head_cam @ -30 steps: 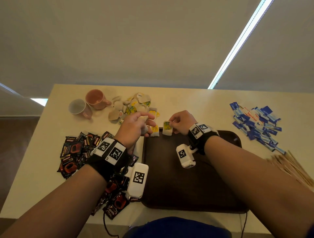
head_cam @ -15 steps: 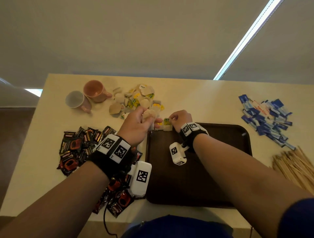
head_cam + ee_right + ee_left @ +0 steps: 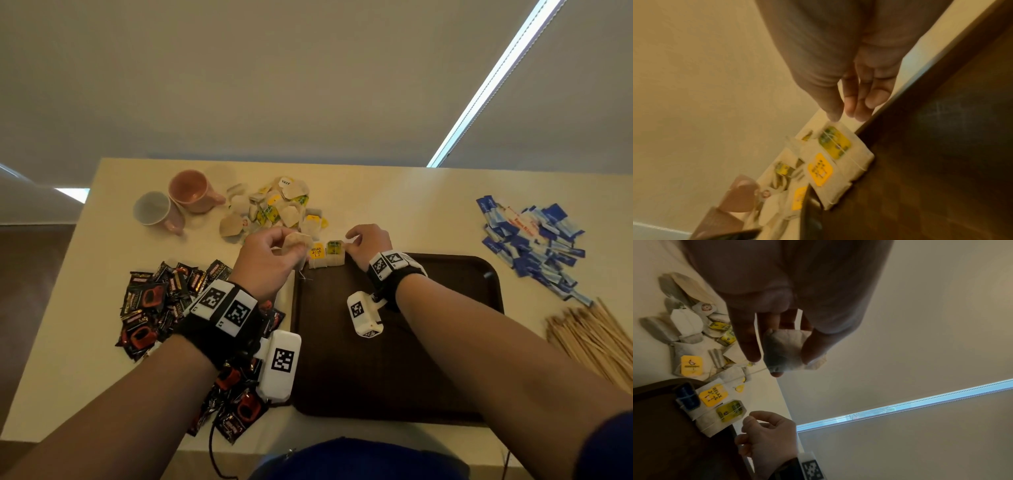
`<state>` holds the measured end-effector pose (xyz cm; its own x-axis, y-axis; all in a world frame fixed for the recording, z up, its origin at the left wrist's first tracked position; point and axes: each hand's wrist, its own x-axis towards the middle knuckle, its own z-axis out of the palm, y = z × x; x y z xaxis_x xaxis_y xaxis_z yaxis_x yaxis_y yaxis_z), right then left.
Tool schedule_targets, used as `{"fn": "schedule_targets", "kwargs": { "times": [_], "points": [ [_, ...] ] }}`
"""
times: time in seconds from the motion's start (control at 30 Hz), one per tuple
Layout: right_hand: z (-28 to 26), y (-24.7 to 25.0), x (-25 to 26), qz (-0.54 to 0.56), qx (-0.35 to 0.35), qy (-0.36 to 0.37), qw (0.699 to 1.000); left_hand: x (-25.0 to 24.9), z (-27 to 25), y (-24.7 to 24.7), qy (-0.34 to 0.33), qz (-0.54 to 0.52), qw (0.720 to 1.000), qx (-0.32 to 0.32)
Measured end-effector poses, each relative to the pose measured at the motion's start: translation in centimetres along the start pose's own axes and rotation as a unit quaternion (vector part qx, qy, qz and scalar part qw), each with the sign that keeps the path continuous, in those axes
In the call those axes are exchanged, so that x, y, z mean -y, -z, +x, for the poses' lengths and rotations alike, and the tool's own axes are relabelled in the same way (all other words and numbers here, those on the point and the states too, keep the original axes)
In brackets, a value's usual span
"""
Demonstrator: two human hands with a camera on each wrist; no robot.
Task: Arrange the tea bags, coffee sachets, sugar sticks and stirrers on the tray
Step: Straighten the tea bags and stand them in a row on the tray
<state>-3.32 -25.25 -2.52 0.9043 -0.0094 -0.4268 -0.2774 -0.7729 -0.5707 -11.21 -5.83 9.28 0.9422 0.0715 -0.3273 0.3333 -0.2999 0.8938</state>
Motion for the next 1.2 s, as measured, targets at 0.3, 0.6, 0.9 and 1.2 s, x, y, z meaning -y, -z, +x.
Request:
{"fn": "schedule_targets", "kwargs": {
  "times": [0.3,0.6,0.9,1.2],
  "points": [
    [-8.2,6.4,5.8,0.179,0.097,0.289,0.935,-1.9,-0.8,-0.2,0.001,-0.081,0.997,-0.015],
    [-10.9,9.6,4.7,0.223,0.013,0.291,0.93,-3.3,-2.5,-2.4,-0.058,-0.087,0.994,-0.031],
    [-12.6,12.1,3.8,0.214,0.011,0.308,0.927,-5.3,-4.0,-4.0,-0.15,-0.044,0.987,-0.045],
    [-14.4,13.6,1.0,0.2,0.132,0.256,0.937,-7.6,-5.5,-6.7,-0.137,-0.078,0.984,-0.084]
  ]
}}
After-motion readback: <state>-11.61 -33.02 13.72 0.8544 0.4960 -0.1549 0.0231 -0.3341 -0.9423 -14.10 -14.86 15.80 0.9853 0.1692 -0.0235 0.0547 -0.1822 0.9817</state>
